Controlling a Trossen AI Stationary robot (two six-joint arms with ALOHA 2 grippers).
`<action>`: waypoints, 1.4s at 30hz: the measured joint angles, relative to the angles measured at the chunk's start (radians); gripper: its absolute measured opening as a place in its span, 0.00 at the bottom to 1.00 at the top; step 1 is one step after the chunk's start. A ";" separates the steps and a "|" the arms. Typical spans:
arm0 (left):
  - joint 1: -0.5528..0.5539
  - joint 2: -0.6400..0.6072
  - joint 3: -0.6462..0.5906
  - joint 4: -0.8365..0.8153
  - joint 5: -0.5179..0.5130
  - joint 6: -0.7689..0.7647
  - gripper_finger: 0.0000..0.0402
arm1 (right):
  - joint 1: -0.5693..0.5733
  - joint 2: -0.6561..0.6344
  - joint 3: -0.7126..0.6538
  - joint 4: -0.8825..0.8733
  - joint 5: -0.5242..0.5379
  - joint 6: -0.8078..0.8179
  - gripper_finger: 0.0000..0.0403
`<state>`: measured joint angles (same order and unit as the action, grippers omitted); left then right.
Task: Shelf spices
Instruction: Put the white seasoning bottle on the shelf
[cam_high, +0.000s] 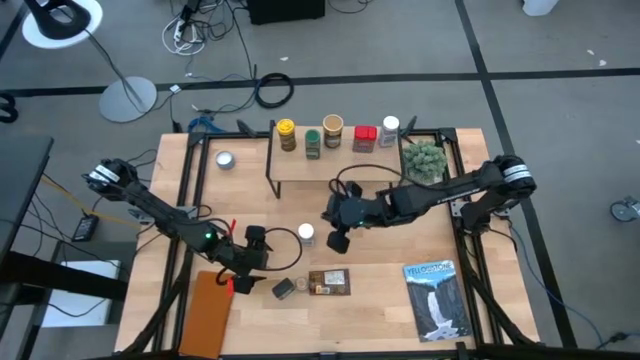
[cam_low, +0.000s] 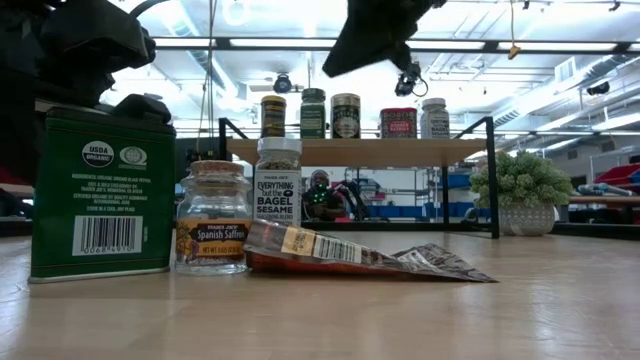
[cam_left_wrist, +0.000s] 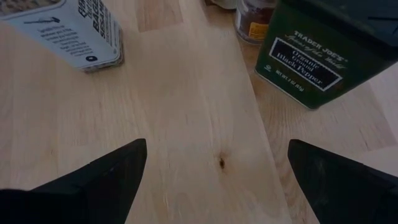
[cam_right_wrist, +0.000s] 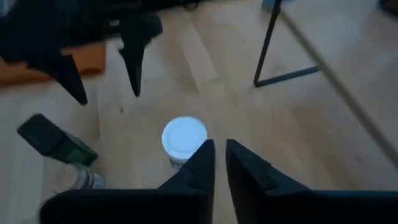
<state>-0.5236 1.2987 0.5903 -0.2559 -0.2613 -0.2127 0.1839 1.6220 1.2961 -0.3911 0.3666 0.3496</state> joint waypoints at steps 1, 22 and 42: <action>0.000 0.000 0.000 0.001 0.000 0.000 0.99 | 0.002 0.011 0.000 0.001 -0.003 0.002 0.12; 0.000 0.000 0.000 0.002 -0.002 0.003 0.99 | -0.016 0.170 0.077 0.092 -0.190 -0.201 0.87; 0.000 0.000 0.000 -0.028 0.001 -0.001 0.99 | -0.076 0.702 0.933 -0.775 -0.207 -0.302 0.77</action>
<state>-0.5240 1.2991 0.5903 -0.2841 -0.2604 -0.2133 0.1082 2.3244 2.2287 -1.1665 0.1594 0.0479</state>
